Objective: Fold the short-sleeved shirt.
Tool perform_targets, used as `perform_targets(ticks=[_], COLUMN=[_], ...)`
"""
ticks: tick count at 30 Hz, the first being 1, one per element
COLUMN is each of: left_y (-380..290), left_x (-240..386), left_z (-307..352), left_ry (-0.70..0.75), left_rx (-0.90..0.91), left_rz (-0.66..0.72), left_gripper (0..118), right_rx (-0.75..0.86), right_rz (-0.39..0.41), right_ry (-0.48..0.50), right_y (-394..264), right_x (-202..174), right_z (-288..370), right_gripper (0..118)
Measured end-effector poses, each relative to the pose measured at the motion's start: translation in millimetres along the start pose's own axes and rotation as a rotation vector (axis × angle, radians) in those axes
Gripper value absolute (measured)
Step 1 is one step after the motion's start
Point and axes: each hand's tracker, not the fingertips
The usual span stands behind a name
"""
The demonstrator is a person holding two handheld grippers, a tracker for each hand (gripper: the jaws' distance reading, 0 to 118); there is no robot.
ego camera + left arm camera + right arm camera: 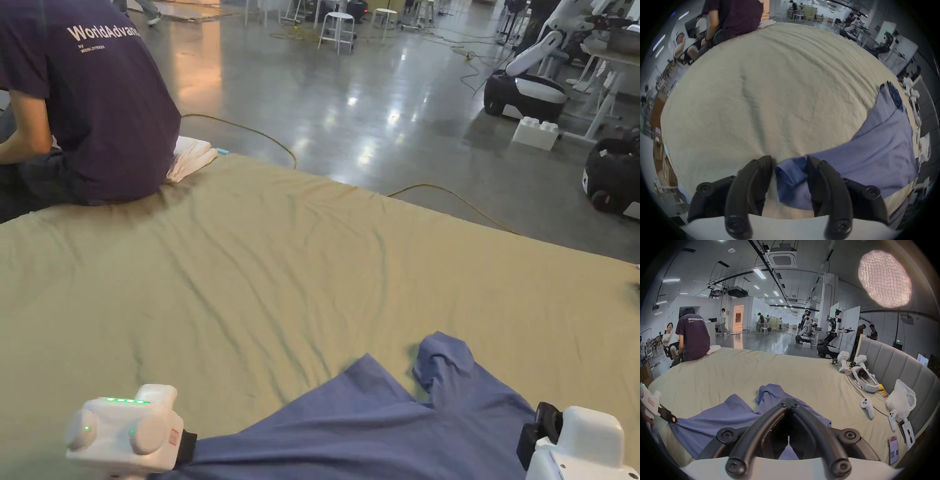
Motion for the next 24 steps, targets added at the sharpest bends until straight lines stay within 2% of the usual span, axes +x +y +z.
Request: perform_targets(ticks=[1,5,7,8,9,11,12,14,16,19,21,24], left_y=[-1,-3,-5,-5,-6,-4,-4,-2,-1,0,-1,-3], left_x=[3,10,10,6,2,-4,-6,-9,-9,-7,-6,4], left_z=[0,-3,2,5,8,17,21,28,34,37,38,48], left_ry=[0.002,-0.045,-0.038,-0.057,-0.071,-0.098,-0.097,-0.116,-0.113,-0.111,-0.107,-0.096], left_rx=[0.009,0.007,0.016,0.024,0.034,0.058,0.068,0.091,0.121,0.133,0.141,0.139], left_rz=[-0.006,-0.025,-0.038,-0.031,-0.019,0.014,0.021,0.030,0.039,0.030,0.025,0.023], left_gripper=[44,8,7,7,7,7,7,7,7,7,7,7], right_rx=[-0.010,-0.057,-0.097,-0.158,-0.190,-0.261,-0.281,-0.377,-0.444,-0.553,-0.623,-0.694], right_rz=[-0.003,-0.019,-0.003,0.025,0.037,0.063,0.071,0.155,0.205,0.190,0.174,0.193], right_ry=[0.001,0.009,0.010,0.014,0.027,0.072,0.091,0.088,0.098,0.181,0.194,0.198], right_y=[0,0,3,6,9,14,15,19,19,13,7,-5], right_x=[0,3,8,12,16,29,33,39,44,50,51,54], right_z=[-4,-29,-51,-66,-78,-113,-128,-167,-198,-241,-266,-296], right_gripper=[0,0,0,7,21,60,64,64,64,64,64,64])
